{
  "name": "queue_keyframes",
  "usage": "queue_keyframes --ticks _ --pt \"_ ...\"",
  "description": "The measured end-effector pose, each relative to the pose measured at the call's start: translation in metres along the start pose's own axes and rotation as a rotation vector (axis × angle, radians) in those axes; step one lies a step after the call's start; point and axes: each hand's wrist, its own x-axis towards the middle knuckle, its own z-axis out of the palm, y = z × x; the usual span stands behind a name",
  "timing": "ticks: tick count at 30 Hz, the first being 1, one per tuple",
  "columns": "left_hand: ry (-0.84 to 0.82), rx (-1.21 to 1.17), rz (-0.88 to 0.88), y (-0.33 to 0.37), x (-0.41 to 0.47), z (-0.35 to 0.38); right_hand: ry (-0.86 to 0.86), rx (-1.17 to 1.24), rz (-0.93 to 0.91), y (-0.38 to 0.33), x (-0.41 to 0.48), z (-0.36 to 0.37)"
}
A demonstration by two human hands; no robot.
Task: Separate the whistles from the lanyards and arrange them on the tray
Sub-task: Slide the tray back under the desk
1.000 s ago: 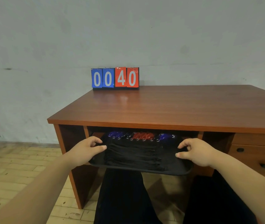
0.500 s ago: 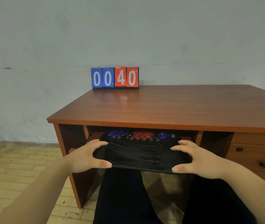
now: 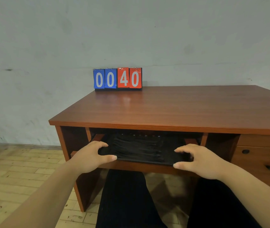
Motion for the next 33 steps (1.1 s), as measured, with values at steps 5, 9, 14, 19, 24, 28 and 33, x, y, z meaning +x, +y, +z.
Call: queue_keyframes --ticks 5,9,14,19,24,28,33 --pt "0.077 -0.017 -0.091 0.004 0.010 0.012 0.110 -0.029 0.016 0.002 0.016 0.014" --pt "0.127 0.029 -0.173 0.008 0.020 0.022 0.157 0.005 0.056 0.003 0.027 0.020" --pt "0.176 0.115 -0.241 0.020 0.027 0.031 0.152 0.006 0.107 0.005 0.036 0.026" --pt "0.139 0.212 -0.207 0.023 0.024 0.043 0.125 -0.113 0.145 -0.001 0.040 0.033" --pt "0.067 0.256 -0.161 0.021 0.015 0.046 0.153 -0.255 0.160 -0.001 0.037 0.046" --pt "0.066 0.277 -0.123 0.027 0.008 0.041 0.127 -0.236 0.142 -0.014 0.030 0.040" --pt "0.227 0.325 0.087 0.054 0.008 0.022 0.253 -0.293 -0.025 -0.047 0.023 0.008"
